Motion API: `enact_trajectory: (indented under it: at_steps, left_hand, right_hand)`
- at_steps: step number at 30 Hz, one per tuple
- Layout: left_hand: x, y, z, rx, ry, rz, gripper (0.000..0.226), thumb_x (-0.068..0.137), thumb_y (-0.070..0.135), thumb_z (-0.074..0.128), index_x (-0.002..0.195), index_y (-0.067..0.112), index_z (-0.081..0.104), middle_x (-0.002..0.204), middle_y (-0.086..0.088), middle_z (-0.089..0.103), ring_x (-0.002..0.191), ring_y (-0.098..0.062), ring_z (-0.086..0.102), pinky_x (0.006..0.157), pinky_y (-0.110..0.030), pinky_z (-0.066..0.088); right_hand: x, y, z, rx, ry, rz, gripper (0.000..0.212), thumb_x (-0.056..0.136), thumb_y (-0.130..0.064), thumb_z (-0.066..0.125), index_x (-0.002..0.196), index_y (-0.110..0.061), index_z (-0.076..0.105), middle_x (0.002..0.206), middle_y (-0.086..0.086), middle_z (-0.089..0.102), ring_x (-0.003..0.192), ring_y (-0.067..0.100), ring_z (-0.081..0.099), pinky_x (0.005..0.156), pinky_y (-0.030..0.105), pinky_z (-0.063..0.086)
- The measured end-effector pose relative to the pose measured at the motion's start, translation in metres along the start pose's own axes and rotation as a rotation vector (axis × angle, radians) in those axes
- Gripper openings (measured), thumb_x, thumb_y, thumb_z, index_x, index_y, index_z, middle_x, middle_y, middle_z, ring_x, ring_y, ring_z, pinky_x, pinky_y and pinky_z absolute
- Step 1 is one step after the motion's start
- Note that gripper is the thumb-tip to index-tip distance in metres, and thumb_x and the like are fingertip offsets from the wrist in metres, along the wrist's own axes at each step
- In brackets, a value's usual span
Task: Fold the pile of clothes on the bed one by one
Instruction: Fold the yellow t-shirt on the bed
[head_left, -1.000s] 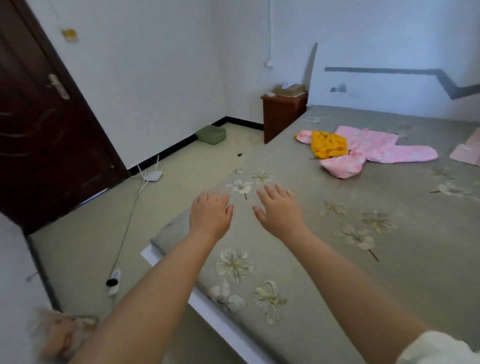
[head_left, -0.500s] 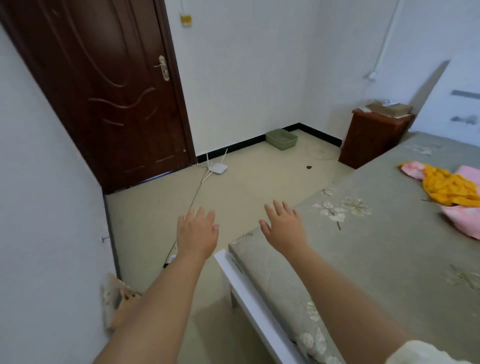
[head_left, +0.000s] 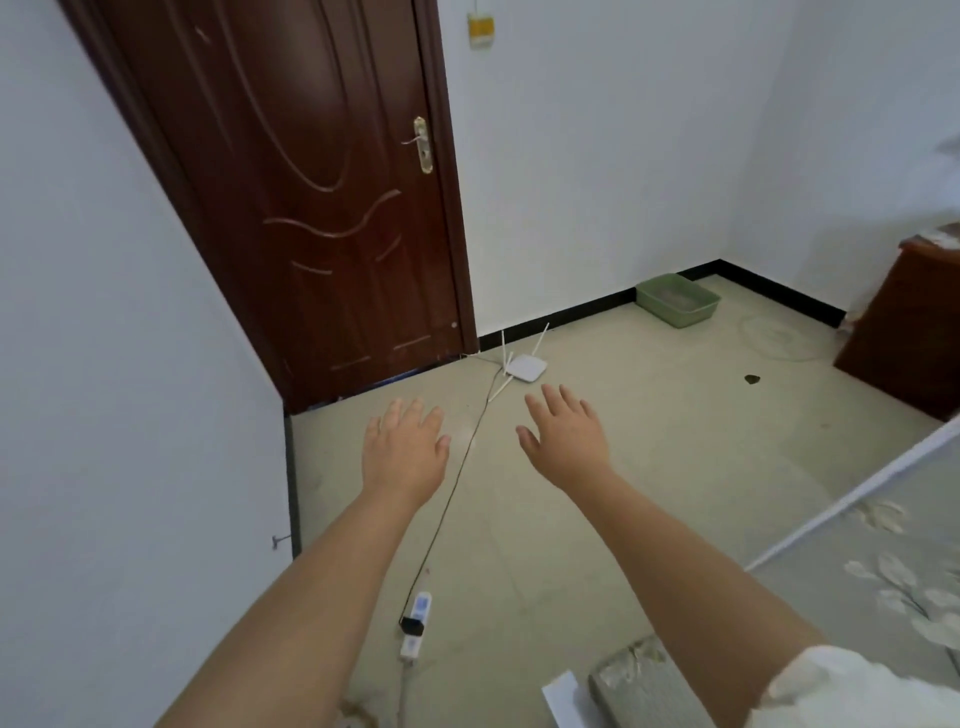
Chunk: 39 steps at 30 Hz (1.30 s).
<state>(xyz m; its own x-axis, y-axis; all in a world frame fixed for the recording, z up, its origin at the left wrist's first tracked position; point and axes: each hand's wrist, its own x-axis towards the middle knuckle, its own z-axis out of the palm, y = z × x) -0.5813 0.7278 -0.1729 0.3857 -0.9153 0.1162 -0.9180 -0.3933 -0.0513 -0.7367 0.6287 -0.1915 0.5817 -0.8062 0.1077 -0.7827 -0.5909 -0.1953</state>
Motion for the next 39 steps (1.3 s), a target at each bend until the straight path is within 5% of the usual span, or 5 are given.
enact_trajectory:
  at_steps: [7,14,22,34,39]
  left_hand:
    - [0.165,-0.036,0.012,-0.016,0.066,0.083,0.045,0.097,0.035,0.030,0.140,0.022,0.031,0.151,-0.001,0.025,0.140,-0.025,0.015,0.112,-0.041,0.015]
    - [0.332,0.019,0.024,-0.030,0.094,0.360,0.041,0.096,0.035,0.033,0.134,0.022,0.039,0.144,-0.001,0.033,0.135,-0.024,0.020,0.107,-0.039,0.019]
    - [0.426,0.211,0.032,-0.143,0.039,0.751,0.046,0.097,0.036,0.030,0.141,0.023,0.028,0.151,-0.003,0.022,0.140,-0.026,0.011,0.112,-0.042,0.014]
    - [0.533,0.561,0.024,-0.099,0.108,1.195,0.043,0.095,0.034,0.034,0.136,0.020,0.037,0.147,-0.005,0.030,0.137,-0.026,0.020,0.106,-0.040,0.024]
    - [0.550,0.702,0.047,-0.063,0.109,1.399,0.044,0.096,0.034,0.033,0.137,0.021,0.035,0.148,-0.003,0.029,0.137,-0.026,0.018,0.107,-0.041,0.020]
  right_hand:
    - [0.160,-0.018,0.011,-0.009,0.088,0.001,0.052,0.098,-0.039,0.029,0.144,-0.018,0.023,0.154,0.006,0.015,0.142,0.023,0.008,0.113,0.038,0.010]
    - [0.252,0.053,0.006,0.012,0.183,0.274,0.052,0.097,-0.039,0.031,0.145,-0.018,0.023,0.154,0.005,0.016,0.142,0.021,0.010,0.113,0.033,0.010]
    - [0.266,0.222,-0.024,-0.098,0.298,0.595,0.053,0.097,-0.040,0.033,0.144,-0.017,0.027,0.153,0.007,0.021,0.141,0.024,0.015,0.113,0.035,0.013]
    - [0.211,0.523,-0.079,-0.141,0.453,1.048,0.047,0.093,-0.027,0.048,0.134,-0.004,0.043,0.144,0.016,0.036,0.135,0.030,0.029,0.108,0.037,0.025]
    - [0.167,0.617,-0.085,-0.180,0.512,1.257,0.038,0.062,-0.004,0.080,0.094,0.010,0.067,0.101,0.034,0.063,0.091,0.052,0.061,0.073,0.055,0.052]
